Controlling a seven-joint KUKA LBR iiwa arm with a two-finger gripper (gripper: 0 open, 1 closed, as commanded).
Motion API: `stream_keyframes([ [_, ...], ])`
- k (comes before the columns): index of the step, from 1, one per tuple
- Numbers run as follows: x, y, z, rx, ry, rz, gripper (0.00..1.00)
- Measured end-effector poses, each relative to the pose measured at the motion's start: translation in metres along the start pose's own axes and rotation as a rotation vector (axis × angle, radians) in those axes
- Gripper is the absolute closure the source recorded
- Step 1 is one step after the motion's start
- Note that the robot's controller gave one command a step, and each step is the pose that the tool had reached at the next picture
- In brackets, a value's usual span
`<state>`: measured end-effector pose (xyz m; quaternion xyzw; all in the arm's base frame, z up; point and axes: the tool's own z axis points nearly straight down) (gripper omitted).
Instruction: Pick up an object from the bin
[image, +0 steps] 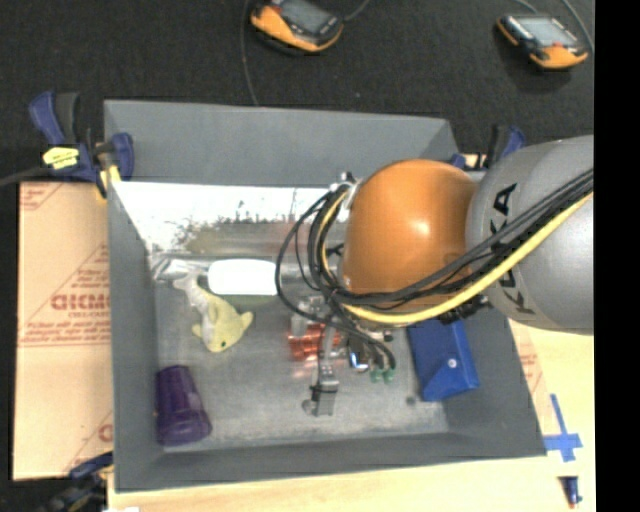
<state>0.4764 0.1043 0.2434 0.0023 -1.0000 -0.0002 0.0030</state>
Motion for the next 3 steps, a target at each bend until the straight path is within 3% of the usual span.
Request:
stream_keyframes([
  [1,-0.002,0.0,-0.004,-0.001,-0.008,0.004,0.0],
  [2,-0.049,-0.058,0.088,0.0,-0.013,-0.067,0.0],
  [3,-0.142,-0.101,0.082,0.0,-0.021,-0.246,0.0],
])
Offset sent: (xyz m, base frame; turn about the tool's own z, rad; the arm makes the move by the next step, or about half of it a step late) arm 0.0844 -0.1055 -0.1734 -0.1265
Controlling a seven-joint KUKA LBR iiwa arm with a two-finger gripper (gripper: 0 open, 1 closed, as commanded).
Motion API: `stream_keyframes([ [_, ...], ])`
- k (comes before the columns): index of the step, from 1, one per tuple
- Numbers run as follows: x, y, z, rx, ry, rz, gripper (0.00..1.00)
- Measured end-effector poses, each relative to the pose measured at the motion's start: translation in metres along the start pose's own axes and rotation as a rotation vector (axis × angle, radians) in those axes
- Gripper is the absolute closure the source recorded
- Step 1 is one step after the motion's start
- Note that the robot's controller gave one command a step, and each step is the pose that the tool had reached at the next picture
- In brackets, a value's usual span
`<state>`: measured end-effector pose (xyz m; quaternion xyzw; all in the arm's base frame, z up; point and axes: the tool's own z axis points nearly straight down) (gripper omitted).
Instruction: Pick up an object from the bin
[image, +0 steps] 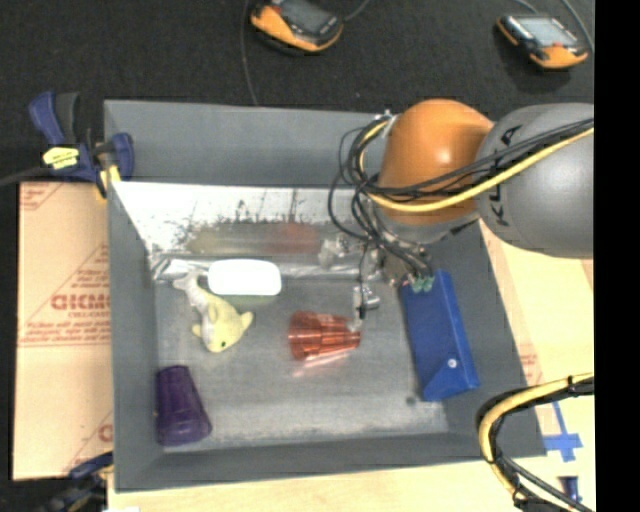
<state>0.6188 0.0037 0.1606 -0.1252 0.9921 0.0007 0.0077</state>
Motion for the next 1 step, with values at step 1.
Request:
stream_keyframes([
  [1,0.0111,-0.0071,0.0492,-0.003,0.025,0.05,0.0],
])
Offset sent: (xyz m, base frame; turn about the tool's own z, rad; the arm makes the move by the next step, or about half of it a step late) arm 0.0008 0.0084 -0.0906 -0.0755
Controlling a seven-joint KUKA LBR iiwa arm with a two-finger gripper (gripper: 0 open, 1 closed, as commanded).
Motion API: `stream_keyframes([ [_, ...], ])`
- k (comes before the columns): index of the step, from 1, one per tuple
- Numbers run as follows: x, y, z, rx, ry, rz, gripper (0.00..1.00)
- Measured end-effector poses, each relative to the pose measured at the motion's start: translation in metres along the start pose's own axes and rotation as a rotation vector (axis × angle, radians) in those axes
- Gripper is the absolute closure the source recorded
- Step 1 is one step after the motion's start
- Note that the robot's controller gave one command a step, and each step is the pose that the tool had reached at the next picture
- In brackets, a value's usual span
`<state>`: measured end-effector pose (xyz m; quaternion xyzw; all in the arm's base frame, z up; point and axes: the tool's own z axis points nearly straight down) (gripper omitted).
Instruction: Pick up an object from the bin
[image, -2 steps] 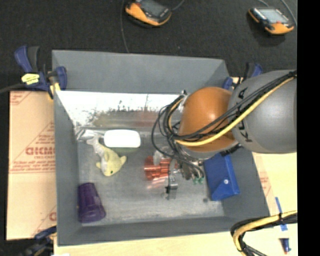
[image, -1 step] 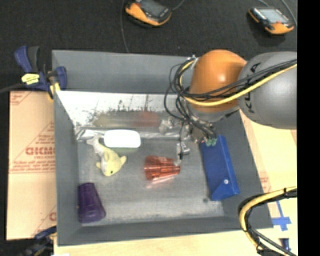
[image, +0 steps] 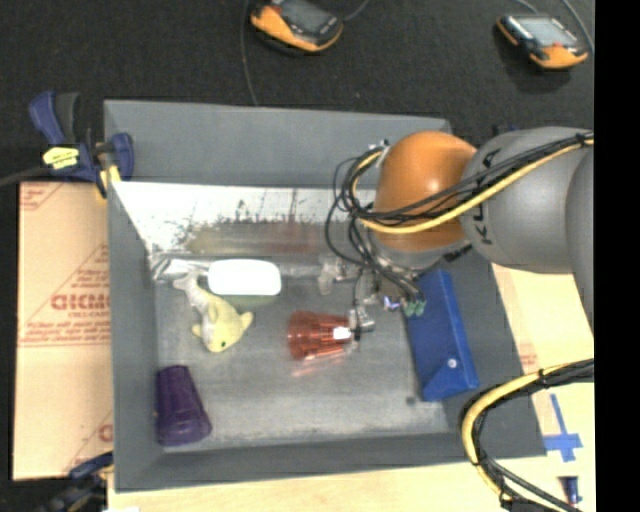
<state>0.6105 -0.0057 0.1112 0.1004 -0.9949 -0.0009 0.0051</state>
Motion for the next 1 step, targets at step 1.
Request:
stream_keyframes([
  [1,-0.0117,0.0111,0.0335,0.007,-0.026,-0.103,0.0],
])
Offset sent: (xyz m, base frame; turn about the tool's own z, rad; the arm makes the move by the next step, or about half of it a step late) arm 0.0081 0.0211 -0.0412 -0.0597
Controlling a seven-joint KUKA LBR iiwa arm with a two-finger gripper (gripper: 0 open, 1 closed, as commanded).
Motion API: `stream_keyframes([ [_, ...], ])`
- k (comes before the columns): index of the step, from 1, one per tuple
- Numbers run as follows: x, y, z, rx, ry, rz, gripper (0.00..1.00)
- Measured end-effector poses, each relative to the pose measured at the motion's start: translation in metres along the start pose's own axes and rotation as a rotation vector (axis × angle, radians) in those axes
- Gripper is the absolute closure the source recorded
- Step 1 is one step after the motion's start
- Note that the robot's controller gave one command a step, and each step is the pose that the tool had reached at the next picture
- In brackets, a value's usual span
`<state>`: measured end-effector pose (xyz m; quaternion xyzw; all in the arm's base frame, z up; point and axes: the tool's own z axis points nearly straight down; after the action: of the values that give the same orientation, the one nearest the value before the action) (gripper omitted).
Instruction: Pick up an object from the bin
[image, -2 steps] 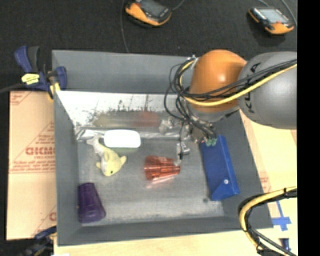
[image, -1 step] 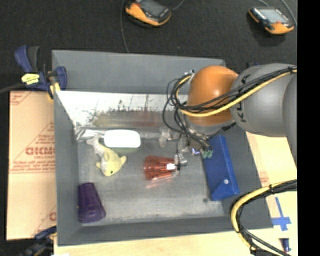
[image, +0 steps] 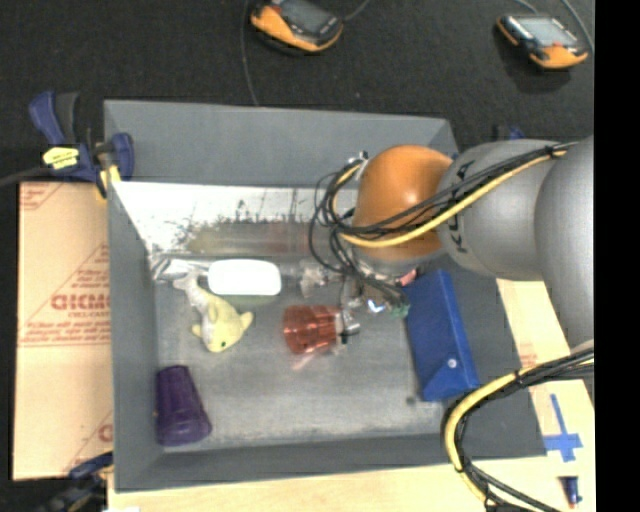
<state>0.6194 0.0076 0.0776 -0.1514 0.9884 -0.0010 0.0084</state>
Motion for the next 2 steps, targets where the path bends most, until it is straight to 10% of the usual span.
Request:
stream_keyframes([
  [1,-0.0021,0.007,0.0073,-0.005,0.012,0.045,1.0],
  [2,-0.0021,0.0071,0.0073,-0.005,0.012,0.046,1.0],
])
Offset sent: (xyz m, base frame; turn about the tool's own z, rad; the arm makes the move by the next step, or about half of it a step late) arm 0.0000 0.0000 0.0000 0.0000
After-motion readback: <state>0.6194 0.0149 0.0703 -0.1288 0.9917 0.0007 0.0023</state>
